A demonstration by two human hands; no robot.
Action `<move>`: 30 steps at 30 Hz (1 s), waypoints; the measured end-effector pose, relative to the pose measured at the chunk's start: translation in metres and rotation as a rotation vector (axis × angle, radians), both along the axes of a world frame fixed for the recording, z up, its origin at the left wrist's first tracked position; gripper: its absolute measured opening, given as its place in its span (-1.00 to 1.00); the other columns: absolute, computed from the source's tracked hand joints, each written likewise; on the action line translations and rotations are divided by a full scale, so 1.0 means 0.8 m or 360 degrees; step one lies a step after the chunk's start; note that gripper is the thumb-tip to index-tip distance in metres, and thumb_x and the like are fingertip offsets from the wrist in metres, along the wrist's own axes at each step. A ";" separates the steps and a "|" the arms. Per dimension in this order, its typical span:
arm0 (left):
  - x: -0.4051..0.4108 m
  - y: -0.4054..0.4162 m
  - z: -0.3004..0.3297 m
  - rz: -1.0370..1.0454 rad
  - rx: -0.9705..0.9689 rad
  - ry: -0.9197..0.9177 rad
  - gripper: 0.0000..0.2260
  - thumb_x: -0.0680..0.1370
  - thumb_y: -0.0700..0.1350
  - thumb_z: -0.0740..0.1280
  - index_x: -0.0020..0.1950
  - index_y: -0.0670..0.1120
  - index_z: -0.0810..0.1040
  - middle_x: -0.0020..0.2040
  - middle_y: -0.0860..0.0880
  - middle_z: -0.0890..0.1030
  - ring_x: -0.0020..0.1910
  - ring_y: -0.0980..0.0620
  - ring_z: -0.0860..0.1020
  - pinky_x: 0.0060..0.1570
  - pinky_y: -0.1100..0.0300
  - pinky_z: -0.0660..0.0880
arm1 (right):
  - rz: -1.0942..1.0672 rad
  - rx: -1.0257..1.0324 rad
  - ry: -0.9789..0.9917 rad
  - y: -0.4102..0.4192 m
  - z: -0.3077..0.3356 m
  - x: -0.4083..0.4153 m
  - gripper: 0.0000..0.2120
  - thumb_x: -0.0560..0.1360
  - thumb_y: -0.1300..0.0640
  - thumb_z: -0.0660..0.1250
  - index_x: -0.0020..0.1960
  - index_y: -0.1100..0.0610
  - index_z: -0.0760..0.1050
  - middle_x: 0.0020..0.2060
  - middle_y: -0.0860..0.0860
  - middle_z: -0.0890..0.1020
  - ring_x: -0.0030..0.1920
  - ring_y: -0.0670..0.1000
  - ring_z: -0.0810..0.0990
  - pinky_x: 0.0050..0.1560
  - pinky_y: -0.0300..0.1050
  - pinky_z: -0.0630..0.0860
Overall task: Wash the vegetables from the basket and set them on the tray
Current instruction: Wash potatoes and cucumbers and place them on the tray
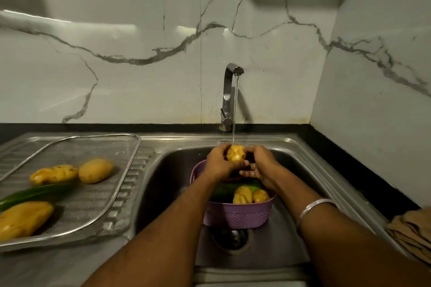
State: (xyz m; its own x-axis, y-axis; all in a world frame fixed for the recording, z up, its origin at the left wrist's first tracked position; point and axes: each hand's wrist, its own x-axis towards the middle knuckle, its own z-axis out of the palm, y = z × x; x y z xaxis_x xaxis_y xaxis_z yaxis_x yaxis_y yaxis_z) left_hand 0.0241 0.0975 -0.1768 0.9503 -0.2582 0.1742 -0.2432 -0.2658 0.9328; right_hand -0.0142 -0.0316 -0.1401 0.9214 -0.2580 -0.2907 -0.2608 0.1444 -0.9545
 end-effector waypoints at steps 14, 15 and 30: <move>0.007 0.001 -0.005 0.0072 0.0137 -0.0257 -0.59 0.30 -0.18 0.65 0.11 -0.05 0.67 -0.05 0.02 0.72 -0.04 0.05 0.68 -0.08 0.25 0.63 | 0.0279 -0.0514 -0.0152 0.001 -0.007 0.008 -0.82 0.64 0.07 0.34 0.15 0.13 0.63 -0.04 0.16 0.73 -0.14 0.09 0.73 -0.13 0.00 0.72; 0.008 0.004 -0.006 0.0079 0.0148 -0.0247 -0.58 0.29 -0.17 0.66 0.11 -0.05 0.68 -0.06 0.02 0.72 -0.05 0.05 0.69 -0.10 0.29 0.63 | 0.0327 -0.0446 -0.0133 0.002 -0.006 0.006 -0.83 0.64 0.12 0.32 0.18 0.13 0.61 -0.02 0.17 0.73 -0.15 0.08 0.72 -0.17 -0.05 0.71; 0.005 0.002 -0.002 0.0201 0.0065 -0.0110 -0.38 0.32 -0.19 0.65 0.34 -0.08 0.55 0.19 -0.03 0.65 0.09 0.04 0.63 -0.06 0.25 0.62 | 0.0159 -0.0145 -0.0154 0.001 -0.015 0.022 -0.79 0.62 0.18 0.30 0.22 0.15 0.59 0.00 0.23 0.71 -0.14 0.15 0.71 -0.19 0.05 0.69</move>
State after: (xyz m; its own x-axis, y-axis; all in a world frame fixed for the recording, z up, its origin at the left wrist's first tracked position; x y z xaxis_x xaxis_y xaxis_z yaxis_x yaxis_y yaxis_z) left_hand 0.0281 0.0993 -0.1782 0.9618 -0.1457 0.2319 -0.2686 -0.3360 0.9028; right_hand 0.0034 -0.0310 -0.1519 0.9664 -0.1848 -0.1789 -0.1756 0.0341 -0.9839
